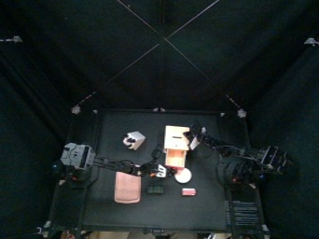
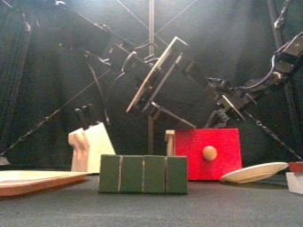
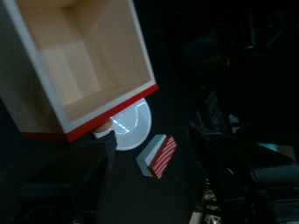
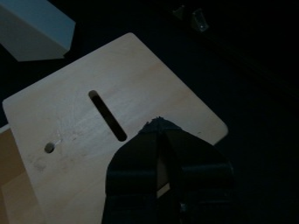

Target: Open drawer

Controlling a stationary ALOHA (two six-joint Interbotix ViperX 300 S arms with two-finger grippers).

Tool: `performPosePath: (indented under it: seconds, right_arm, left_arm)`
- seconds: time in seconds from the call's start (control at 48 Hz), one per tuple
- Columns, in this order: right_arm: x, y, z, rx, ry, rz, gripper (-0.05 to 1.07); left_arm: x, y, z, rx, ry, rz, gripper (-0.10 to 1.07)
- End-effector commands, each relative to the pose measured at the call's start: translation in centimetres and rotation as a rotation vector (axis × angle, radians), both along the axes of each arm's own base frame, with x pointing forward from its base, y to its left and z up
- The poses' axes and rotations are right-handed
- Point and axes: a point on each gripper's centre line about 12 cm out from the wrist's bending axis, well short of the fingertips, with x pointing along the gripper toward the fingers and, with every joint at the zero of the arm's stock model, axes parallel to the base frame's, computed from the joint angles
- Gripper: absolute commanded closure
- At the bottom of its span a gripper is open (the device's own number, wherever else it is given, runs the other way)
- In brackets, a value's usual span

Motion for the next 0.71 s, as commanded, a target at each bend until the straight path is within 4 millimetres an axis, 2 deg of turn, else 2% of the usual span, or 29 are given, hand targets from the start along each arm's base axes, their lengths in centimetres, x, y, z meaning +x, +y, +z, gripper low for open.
performPosePath:
  seconds: [0.0, 0.167, 0.5, 0.688]
  right_arm:
    - [0.1, 0.2, 0.4, -0.003, -0.003, 0.008, 1.01]
    - [0.0, 0.8, 1.7, -0.030, -0.035, 0.026, 1.01]
    - [-1.3, 3.7, 4.5, -0.087, -0.138, 0.080, 1.01]
    - [-2.8, 4.9, 5.4, -0.114, -0.182, 0.091, 1.01]
  left_arm:
    - [-0.1, 0.1, 3.0, 0.040, -0.067, -0.023, 0.01]
    - [-1.0, 0.3, 4.3, 0.132, -0.084, -0.097, 0.01]
    - [-2.9, 0.3, 4.0, 0.277, -0.060, -0.197, 0.01]
    - [-3.3, 0.0, 3.7, 0.320, -0.036, -0.259, 0.01]
